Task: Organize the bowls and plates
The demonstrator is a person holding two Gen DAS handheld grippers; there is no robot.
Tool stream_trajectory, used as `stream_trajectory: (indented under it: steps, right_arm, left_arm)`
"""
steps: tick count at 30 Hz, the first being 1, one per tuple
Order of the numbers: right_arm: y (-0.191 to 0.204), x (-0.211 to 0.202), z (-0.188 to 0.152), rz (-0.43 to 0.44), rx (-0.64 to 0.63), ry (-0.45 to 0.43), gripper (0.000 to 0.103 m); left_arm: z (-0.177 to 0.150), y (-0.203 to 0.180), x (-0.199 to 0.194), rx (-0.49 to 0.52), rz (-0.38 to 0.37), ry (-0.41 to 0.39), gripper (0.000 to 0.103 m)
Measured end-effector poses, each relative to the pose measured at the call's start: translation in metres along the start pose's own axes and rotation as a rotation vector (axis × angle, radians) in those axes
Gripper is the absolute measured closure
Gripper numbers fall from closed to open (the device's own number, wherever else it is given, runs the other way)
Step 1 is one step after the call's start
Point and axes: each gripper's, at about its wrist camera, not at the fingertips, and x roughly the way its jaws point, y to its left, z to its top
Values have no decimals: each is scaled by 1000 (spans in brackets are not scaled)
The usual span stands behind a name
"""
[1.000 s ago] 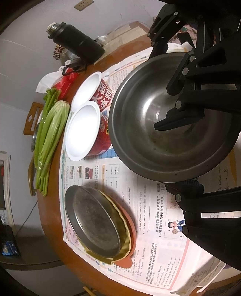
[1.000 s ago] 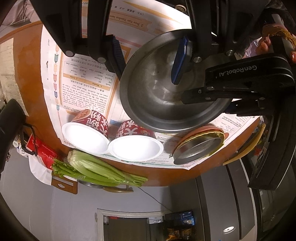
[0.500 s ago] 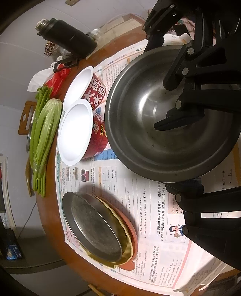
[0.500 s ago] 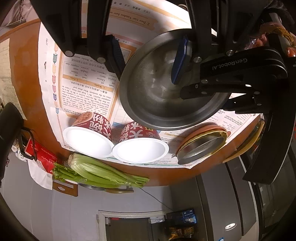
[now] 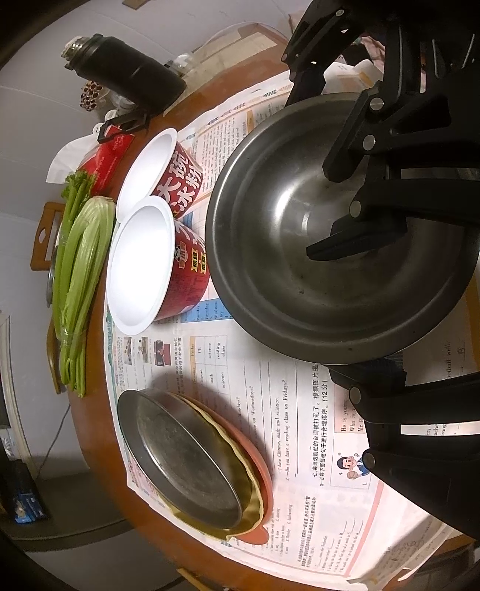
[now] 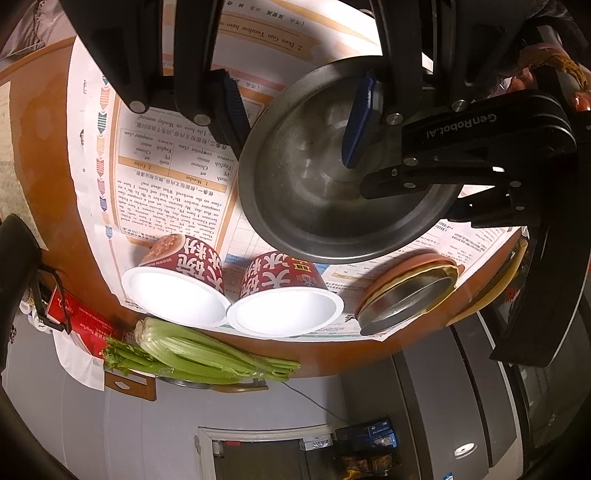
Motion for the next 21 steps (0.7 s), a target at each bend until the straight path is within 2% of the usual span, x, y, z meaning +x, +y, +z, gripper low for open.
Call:
stream_trajectory:
  steps: [21]
  right_arm:
    - [-4,-4,0,24,20,-15,53]
  left_arm:
    - [0,4,-3,-23,-25,-8,55]
